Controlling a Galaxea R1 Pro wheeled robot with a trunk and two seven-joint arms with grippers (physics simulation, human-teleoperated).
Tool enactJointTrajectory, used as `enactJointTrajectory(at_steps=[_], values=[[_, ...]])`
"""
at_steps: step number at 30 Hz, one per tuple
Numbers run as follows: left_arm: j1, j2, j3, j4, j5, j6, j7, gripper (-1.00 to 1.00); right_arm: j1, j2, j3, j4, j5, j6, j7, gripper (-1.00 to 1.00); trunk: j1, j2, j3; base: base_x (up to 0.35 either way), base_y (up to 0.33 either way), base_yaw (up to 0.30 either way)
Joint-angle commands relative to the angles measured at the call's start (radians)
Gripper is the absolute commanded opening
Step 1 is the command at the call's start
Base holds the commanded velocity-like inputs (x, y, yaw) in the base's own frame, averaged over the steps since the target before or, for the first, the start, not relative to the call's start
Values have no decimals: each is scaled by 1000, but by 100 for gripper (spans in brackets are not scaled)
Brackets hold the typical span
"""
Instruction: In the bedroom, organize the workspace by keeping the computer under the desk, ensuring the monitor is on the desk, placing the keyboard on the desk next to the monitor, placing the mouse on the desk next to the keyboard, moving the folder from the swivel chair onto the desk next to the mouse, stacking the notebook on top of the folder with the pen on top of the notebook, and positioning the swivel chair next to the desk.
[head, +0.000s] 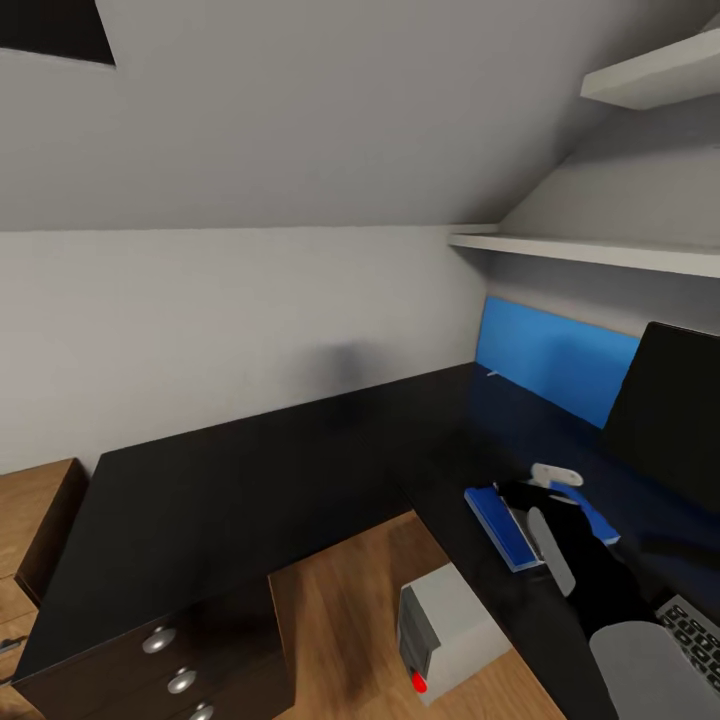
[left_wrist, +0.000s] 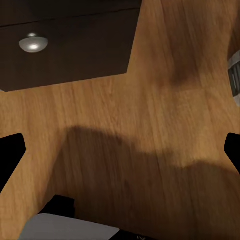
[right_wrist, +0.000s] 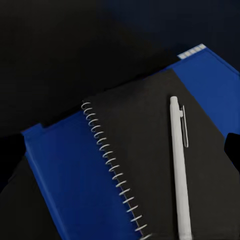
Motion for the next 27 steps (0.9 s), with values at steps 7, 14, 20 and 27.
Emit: enactJointTrajectory(at_steps=[7,14,20,27], values=[[-1,2,-5,-2,4,3,8,100,15,14,2,-48,-13,27,-8,100,0,-1,-1,0,0,0],[-1,2,-4,0,5,3,9,100,28,57,3,-69,-15,36,-8,100,0,-1,-1,0,0,0],[-1,3,-4,1,6,3,8,100,39,83,9,-69,-10,35,-8,100,0,-1,6,-65,0,0],[-1,4,-3,1,6,4,8,100,42,103,49,-66,-7,31,-9,100,0,-1,17,-297,0,6]])
